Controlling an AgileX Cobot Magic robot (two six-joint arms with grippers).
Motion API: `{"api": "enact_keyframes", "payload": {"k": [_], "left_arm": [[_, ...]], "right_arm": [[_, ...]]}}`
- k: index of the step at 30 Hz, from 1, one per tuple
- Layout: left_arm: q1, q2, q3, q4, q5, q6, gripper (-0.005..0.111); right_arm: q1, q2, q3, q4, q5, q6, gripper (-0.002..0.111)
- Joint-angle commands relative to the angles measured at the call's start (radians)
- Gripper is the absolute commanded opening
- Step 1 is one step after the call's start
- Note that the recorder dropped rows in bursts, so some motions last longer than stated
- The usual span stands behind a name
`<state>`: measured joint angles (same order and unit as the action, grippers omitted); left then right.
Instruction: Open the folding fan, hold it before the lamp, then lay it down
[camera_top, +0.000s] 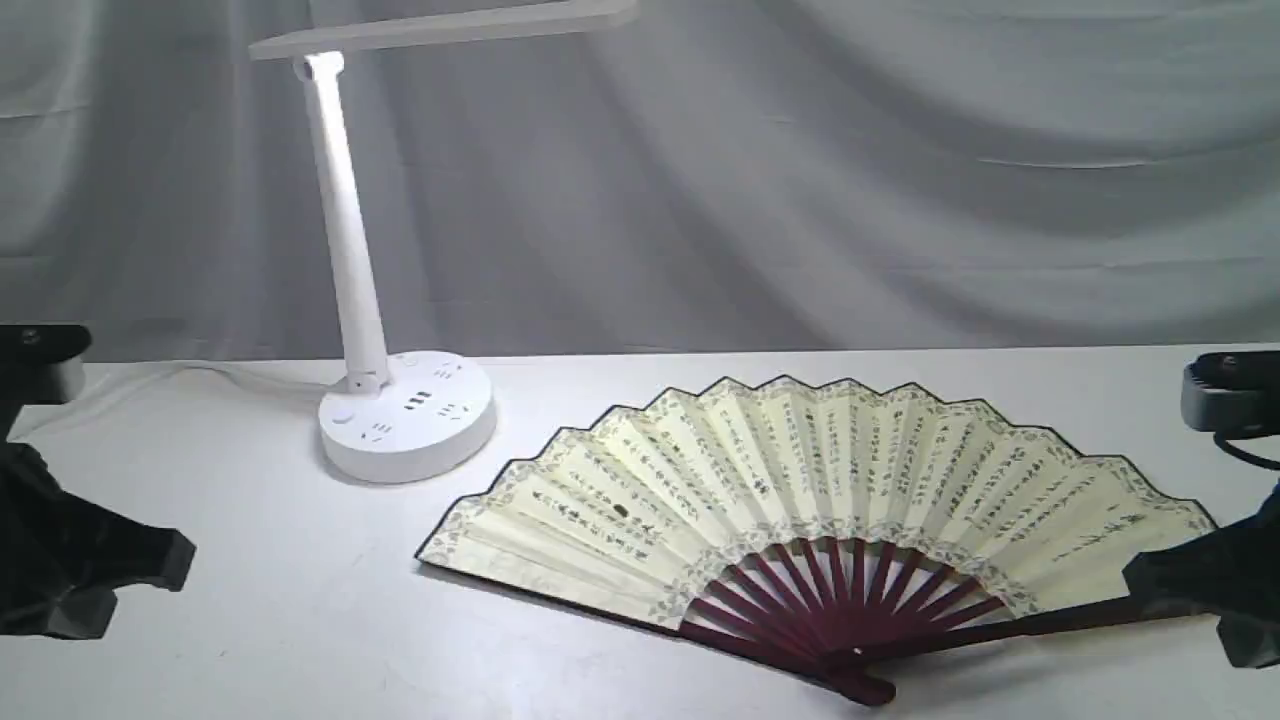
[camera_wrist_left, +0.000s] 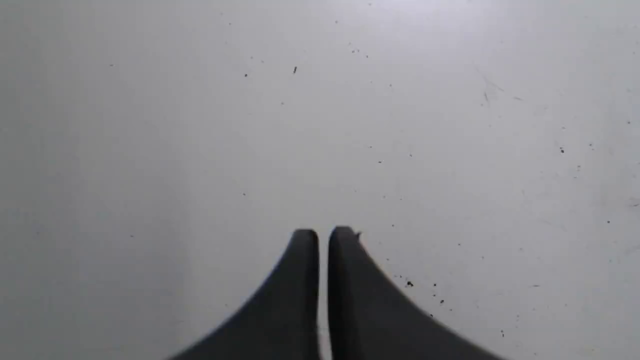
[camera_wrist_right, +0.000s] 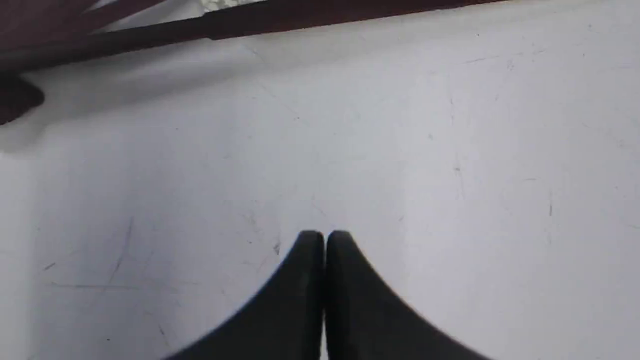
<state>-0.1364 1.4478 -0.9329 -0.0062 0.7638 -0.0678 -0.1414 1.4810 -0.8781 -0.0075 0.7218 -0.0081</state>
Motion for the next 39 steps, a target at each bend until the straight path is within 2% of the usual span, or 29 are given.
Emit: {"api": "enact_keyframes", "payload": {"k": [1, 6, 10, 14, 17, 19, 34, 39], "left_arm": [[-0.003, -0.038, -0.002, -0.001, 0.024, -0.04, 0.0], [-0.003, -0.039, -0.002, 0.162, 0.043, -0.182, 0.0], [-0.001, -0.039, -0.002, 0.179, 0.05, -0.186, 0.0], [0.105, -0.029, -0.002, 0.094, 0.04, -0.146, 0.0], [0.195, -0.027, -0.002, -0.063, 0.05, 0.019, 0.0], [0.22, -0.027, -0.002, -0.105, 0.055, 0.097, 0.0], [0.213, -0.027, -0.002, -0.082, 0.059, 0.084, 0.0], [0.213, -0.027, -0.002, 0.006, 0.059, 0.034, 0.0]], "right_arm": [[-0.008, -0.011, 0.004, -0.001, 0.007, -0.013, 0.0], [-0.008, -0.011, 0.004, -0.001, 0.007, -0.013, 0.0], [-0.008, -0.011, 0.004, -0.001, 0.007, -0.013, 0.0], [-0.008, -0.011, 0.004, -0.001, 0.007, -0.013, 0.0], [-0.008, -0.011, 0.004, 0.007, 0.006, -0.013, 0.0], [-0.008, -0.011, 0.004, 0.007, 0.004, -0.013, 0.0], [-0.008, -0.011, 0.004, 0.025, -0.003, -0.013, 0.0], [-0.008, -0.011, 0.004, 0.025, -0.003, -0.013, 0.0]]}}
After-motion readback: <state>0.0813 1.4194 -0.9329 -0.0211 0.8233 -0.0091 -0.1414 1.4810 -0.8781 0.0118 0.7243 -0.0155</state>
